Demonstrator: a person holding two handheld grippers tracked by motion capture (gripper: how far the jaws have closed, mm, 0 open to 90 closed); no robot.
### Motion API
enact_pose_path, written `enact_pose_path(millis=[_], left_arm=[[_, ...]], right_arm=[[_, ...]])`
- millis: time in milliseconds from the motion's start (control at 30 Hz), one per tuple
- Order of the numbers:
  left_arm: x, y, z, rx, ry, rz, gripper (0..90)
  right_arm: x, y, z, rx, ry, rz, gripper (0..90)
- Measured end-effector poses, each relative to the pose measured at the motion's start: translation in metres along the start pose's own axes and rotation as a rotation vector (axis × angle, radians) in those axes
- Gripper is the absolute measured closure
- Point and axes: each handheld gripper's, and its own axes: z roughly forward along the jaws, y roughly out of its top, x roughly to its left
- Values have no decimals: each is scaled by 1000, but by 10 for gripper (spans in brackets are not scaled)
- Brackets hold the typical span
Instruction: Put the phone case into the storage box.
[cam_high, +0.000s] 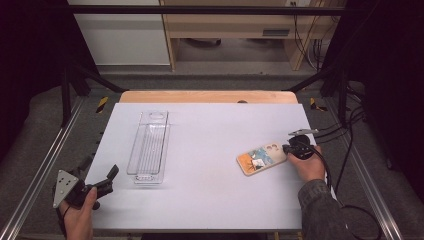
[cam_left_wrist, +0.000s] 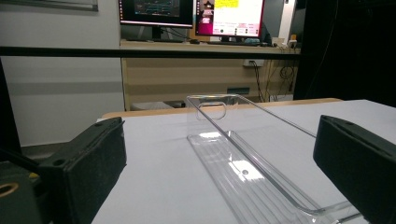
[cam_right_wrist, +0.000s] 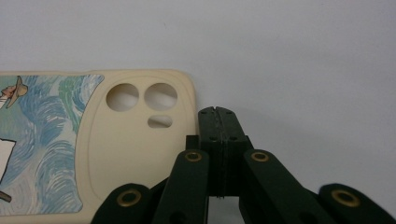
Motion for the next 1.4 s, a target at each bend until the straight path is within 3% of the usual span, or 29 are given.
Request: enact_pose_path(millis=[233,633,967,1133,1400], left_arm=[[0,-1,0,3,-1,-7,25],[0,-2,1,15,0,-9,27],[-2,-1,2,17,2,-8,29],[-2,-2,3,22,-4,-6,30],[0,-2,2,18,0,-16,30]], right_arm=[[9,-1,-2,-9,58,-12,900],[46,-5,-1,-13,155,-51,900],[66,3,8,-32,198,-54,900],[84,11,14,-36,229,-82,900],[100,13,16,-42,261,-98,900]])
